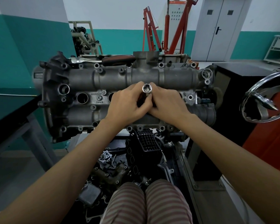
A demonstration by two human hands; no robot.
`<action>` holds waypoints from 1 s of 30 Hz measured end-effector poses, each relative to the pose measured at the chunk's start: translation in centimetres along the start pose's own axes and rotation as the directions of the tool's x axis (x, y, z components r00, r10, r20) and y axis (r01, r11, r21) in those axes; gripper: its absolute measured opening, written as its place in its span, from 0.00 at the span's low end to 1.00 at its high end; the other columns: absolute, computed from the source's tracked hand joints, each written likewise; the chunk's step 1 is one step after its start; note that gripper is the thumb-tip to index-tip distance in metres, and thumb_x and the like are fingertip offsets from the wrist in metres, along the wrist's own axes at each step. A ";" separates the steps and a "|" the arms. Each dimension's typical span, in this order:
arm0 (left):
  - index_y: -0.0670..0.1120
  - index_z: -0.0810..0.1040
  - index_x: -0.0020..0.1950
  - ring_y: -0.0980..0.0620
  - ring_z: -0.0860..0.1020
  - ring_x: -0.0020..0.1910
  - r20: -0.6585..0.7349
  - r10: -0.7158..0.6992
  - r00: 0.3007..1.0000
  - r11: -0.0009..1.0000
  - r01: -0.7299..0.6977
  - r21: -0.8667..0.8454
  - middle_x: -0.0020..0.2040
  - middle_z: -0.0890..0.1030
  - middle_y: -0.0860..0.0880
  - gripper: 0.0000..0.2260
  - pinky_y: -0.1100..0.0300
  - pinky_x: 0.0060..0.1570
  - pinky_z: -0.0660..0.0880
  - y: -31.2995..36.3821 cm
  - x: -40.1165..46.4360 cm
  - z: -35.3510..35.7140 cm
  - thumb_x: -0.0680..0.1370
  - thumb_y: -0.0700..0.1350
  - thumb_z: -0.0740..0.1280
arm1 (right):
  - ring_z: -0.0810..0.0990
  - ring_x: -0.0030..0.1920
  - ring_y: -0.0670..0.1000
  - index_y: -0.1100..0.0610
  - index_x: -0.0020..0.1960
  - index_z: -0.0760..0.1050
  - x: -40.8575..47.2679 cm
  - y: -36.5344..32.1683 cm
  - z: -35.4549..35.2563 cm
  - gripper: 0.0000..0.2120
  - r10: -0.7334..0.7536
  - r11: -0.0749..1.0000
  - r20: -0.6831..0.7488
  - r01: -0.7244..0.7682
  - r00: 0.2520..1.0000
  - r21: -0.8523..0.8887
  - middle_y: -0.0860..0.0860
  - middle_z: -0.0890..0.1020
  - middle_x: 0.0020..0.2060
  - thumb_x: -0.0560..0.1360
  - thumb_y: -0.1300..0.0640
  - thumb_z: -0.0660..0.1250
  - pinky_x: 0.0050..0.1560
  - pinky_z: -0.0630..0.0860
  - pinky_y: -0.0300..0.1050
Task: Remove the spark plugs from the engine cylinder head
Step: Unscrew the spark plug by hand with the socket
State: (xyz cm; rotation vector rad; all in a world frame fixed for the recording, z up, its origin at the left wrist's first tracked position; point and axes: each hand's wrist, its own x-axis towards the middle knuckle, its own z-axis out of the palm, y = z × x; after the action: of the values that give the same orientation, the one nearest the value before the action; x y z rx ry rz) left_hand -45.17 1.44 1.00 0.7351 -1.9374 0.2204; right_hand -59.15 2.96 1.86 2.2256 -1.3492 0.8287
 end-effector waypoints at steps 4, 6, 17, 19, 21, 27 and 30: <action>0.44 0.75 0.33 0.48 0.71 0.23 -0.027 -0.015 1.000 1.000 0.015 0.014 0.24 0.67 0.55 0.14 0.62 0.28 0.60 -0.3 -0.1 0.1 0.75 0.50 0.62 | 0.80 0.37 0.56 0.59 0.46 0.75 0.0 0.2 0.2 0.18 0.022 0.997 0.022 -0.020 1.000 -0.077 0.54 0.81 0.36 0.74 0.44 0.59 0.32 0.63 0.43; 0.43 0.77 0.31 0.48 0.71 0.21 -0.045 -0.006 0.999 1.000 0.006 0.009 0.21 0.70 0.51 0.16 0.63 0.28 0.60 -0.4 -0.1 0.2 0.75 0.51 0.66 | 0.79 0.35 0.58 0.59 0.39 0.76 -0.1 0.3 0.2 0.19 0.024 0.998 0.017 -0.023 1.000 -0.053 0.57 0.81 0.32 0.74 0.44 0.61 0.32 0.61 0.43; 0.46 0.68 0.35 0.46 0.72 0.25 -0.001 0.003 1.000 1.000 -0.003 0.012 0.27 0.69 0.52 0.11 0.61 0.27 0.61 0.1 -0.1 -0.1 0.75 0.50 0.60 | 0.79 0.35 0.56 0.60 0.49 0.71 -0.1 0.1 0.2 0.17 0.017 1.000 -0.013 -0.018 1.000 -0.014 0.53 0.81 0.37 0.73 0.46 0.59 0.30 0.64 0.43; 0.43 0.73 0.31 0.47 0.72 0.23 -0.032 -0.009 0.999 1.000 0.010 0.017 0.23 0.72 0.48 0.16 0.63 0.29 0.59 -0.2 -0.1 0.0 0.75 0.50 0.63 | 0.80 0.38 0.54 0.57 0.48 0.75 0.0 0.2 0.4 0.22 0.031 0.996 0.007 -0.030 1.000 -0.079 0.52 0.82 0.36 0.72 0.40 0.55 0.33 0.67 0.44; 0.42 0.75 0.29 0.48 0.72 0.21 -0.048 -0.010 0.999 1.000 0.011 0.011 0.21 0.73 0.47 0.18 0.63 0.29 0.59 -0.4 0.0 0.0 0.75 0.52 0.64 | 0.80 0.40 0.56 0.57 0.45 0.78 0.0 0.4 0.5 0.23 0.036 0.996 0.016 -0.034 0.999 -0.086 0.55 0.82 0.37 0.73 0.40 0.55 0.35 0.67 0.45; 0.41 0.71 0.37 0.49 0.72 0.27 0.000 -0.008 1.000 1.000 0.008 -0.003 0.29 0.71 0.52 0.16 0.55 0.25 0.68 -0.1 -0.1 0.0 0.75 0.53 0.59 | 0.79 0.38 0.59 0.61 0.48 0.72 0.0 0.2 0.4 0.15 -0.012 0.999 -0.009 0.012 1.000 -0.049 0.55 0.81 0.40 0.74 0.48 0.60 0.32 0.64 0.44; 0.45 0.66 0.37 0.49 0.70 0.26 0.005 0.002 1.000 1.000 -0.002 0.008 0.30 0.68 0.55 0.11 0.56 0.25 0.66 0.1 0.0 -0.1 0.75 0.51 0.58 | 0.78 0.33 0.59 0.62 0.47 0.69 -0.2 0.1 0.1 0.15 -0.007 1.000 -0.034 0.008 0.999 0.025 0.55 0.80 0.37 0.72 0.50 0.63 0.30 0.60 0.42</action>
State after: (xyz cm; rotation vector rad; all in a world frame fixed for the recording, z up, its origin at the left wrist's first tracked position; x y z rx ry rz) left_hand -45.20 1.58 1.04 0.7394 -1.9432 0.2284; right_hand -59.22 2.95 1.65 2.2244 -1.3208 0.8822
